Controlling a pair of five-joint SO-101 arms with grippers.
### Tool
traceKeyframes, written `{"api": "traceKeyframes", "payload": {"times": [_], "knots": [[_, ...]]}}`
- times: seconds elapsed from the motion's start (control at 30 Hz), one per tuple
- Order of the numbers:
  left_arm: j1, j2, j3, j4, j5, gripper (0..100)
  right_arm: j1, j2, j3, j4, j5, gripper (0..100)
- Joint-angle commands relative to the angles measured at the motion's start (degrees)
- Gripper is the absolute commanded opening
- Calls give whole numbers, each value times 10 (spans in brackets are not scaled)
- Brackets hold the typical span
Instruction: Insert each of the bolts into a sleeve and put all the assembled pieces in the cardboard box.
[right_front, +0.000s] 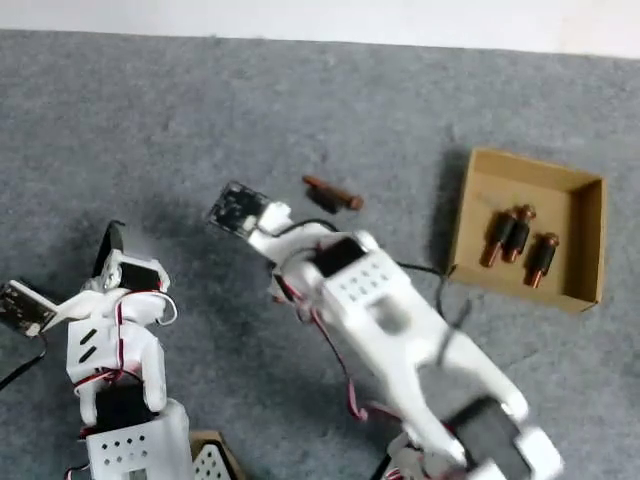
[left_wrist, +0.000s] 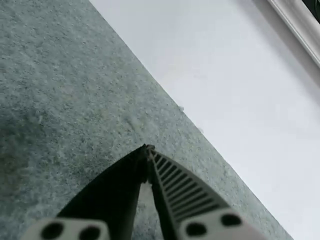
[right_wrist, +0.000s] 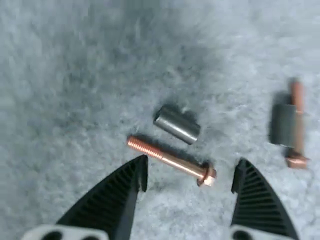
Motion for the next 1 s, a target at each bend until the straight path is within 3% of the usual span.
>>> {"api": "traceKeyframes", "payload": {"times": [0.0, 0.3, 0.97], "knots": [[-3, -6, 9, -13, 0, 6, -15, 89, -98, 16, 29, 238], [-3, -6, 8, -13, 0, 6, -13, 254, -218, 15, 69, 238], [-3, -6, 8, -13, 0, 6, 24, 377, -218, -27, 70, 214]]}}
